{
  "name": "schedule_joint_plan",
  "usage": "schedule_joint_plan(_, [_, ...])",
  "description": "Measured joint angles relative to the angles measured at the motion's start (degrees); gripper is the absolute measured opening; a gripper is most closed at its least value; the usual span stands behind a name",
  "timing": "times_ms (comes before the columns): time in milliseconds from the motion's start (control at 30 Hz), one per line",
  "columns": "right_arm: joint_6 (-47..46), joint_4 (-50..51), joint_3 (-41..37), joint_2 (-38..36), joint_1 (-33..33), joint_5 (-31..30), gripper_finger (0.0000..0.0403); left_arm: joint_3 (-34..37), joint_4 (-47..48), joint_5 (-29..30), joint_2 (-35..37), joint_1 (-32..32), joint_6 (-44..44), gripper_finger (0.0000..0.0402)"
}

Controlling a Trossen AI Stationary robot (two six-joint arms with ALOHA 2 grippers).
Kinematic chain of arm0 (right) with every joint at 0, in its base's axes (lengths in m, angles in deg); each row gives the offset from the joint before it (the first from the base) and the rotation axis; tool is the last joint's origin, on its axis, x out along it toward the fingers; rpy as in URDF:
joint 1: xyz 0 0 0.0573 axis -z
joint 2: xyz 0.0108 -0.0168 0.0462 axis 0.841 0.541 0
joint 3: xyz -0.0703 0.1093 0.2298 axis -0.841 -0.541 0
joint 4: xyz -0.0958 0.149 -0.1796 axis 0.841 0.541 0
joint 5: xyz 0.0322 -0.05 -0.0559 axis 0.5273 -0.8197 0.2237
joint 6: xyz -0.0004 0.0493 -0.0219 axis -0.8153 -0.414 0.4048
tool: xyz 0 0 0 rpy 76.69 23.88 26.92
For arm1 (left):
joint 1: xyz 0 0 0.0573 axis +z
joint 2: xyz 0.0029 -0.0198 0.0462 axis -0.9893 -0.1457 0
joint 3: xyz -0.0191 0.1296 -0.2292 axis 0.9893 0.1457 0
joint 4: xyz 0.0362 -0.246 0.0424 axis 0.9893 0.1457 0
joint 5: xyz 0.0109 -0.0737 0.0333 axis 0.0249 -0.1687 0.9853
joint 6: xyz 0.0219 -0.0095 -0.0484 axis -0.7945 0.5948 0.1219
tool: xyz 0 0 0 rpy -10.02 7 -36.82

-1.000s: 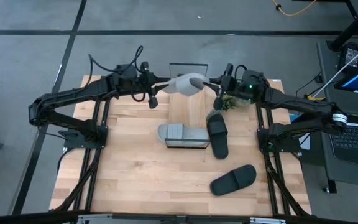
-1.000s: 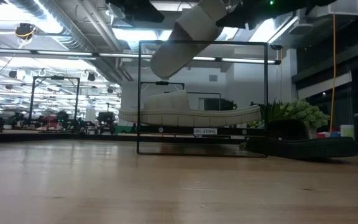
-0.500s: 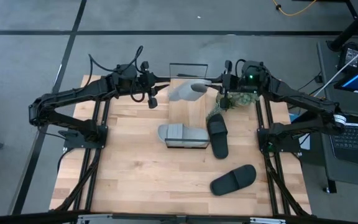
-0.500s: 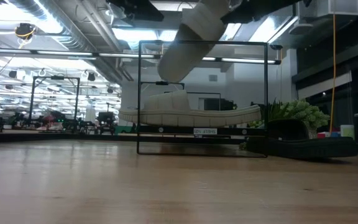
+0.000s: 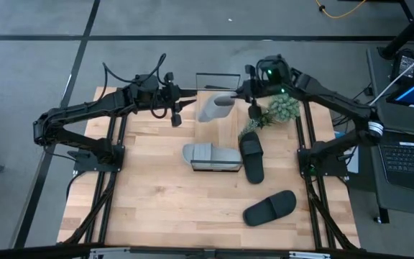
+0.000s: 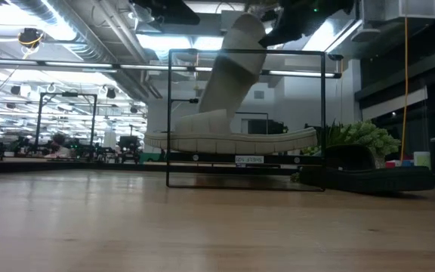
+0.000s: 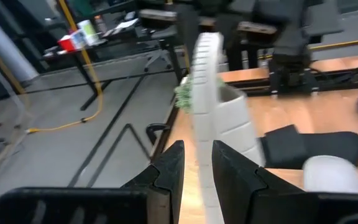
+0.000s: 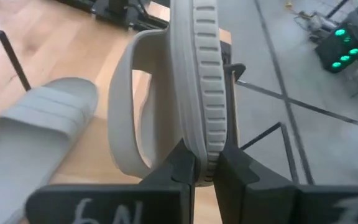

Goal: Pick and place slides into the shelf
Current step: Put the gray slipper on the shelf

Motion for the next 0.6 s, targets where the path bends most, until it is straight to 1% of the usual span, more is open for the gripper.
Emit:
schedule_joint_plan(167, [2.9,9.6,9.0,6.1,0.8,0.6,0.0037,0.0,0.0,-2.9,0.0,0.0,2.2,0.0075])
schedule_joint_plan(367, [5.8,19.3,18.4,10.6,1.8,1.0,0.0037,0.0,0.0,-2.8,0.0,0.0,2.6,0.0075])
schedule_joint_plan(600, [6.9,28.4,25.9,13.6,2.4,1.1,0.0036,0.0,0.0,-2.8,0.0,0.0,4.1,0.0075])
